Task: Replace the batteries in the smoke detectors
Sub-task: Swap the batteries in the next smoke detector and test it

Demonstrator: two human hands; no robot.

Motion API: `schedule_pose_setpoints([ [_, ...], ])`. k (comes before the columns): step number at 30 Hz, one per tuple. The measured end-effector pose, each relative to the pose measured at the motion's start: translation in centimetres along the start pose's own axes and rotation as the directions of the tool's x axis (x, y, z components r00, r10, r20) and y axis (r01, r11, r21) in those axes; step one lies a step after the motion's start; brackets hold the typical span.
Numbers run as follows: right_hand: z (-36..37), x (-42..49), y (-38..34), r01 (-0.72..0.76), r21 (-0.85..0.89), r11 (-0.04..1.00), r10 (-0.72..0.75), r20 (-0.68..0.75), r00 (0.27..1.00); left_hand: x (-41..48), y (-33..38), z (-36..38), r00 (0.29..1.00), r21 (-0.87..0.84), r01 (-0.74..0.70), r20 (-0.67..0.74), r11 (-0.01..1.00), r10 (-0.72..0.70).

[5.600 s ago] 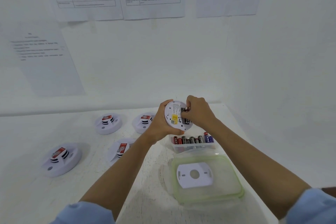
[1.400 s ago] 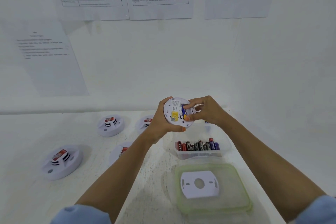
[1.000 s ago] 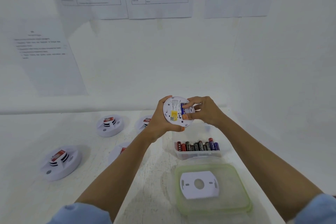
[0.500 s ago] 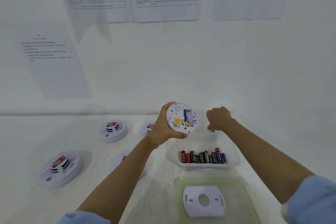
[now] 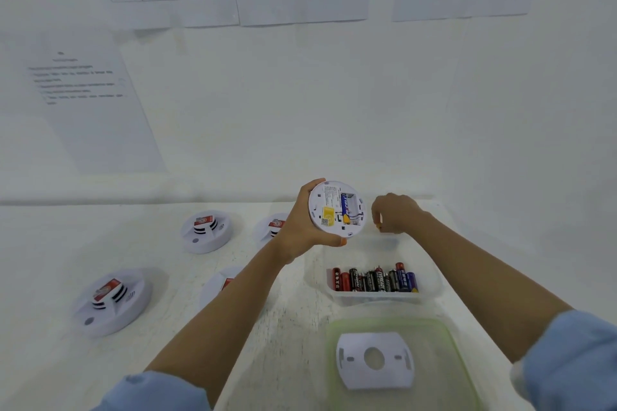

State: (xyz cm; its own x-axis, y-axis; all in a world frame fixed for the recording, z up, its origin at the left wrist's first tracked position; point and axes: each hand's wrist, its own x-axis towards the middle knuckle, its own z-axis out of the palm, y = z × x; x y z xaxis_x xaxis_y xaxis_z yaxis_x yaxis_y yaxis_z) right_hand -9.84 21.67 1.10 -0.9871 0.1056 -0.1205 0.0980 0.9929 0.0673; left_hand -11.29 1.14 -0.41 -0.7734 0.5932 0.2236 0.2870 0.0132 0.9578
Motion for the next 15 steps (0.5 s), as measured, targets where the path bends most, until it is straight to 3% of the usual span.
schedule_pose_setpoints([
  [3,-0.6,-0.6,0.4,-0.039,0.455,0.89,0.104,-0.119,0.987,-0.3,0.0,-0.1,1.0,0.008,-0.006,-0.01,1.0,0.006],
  [6,-2.1,-2.2,0.1,0.065,0.816,0.574,0.262,-0.258,0.93,-0.7,0.1,-0.3,1.0,0.005,-0.01,-0.014,1.0,0.01],
  [9,-3.5,-4.2,-0.6,0.232,0.932,0.279,0.306,-0.315,0.899,-1.1,0.3,-0.4,1.0,-0.002,-0.011,-0.021,1.0,0.011],
  [12,-4.5,-5.8,-1.7,0.294,0.923,0.247,0.257,-0.355,0.899,-1.4,0.6,-0.3,0.999,0.0,-0.025,-0.026,1.0,0.025],
  [15,-4.5,-6.5,-2.9,0.289,0.883,0.37,0.21,-0.382,0.9,-1.7,1.1,0.1,0.998,0.012,-0.045,-0.032,0.999,0.045],
])
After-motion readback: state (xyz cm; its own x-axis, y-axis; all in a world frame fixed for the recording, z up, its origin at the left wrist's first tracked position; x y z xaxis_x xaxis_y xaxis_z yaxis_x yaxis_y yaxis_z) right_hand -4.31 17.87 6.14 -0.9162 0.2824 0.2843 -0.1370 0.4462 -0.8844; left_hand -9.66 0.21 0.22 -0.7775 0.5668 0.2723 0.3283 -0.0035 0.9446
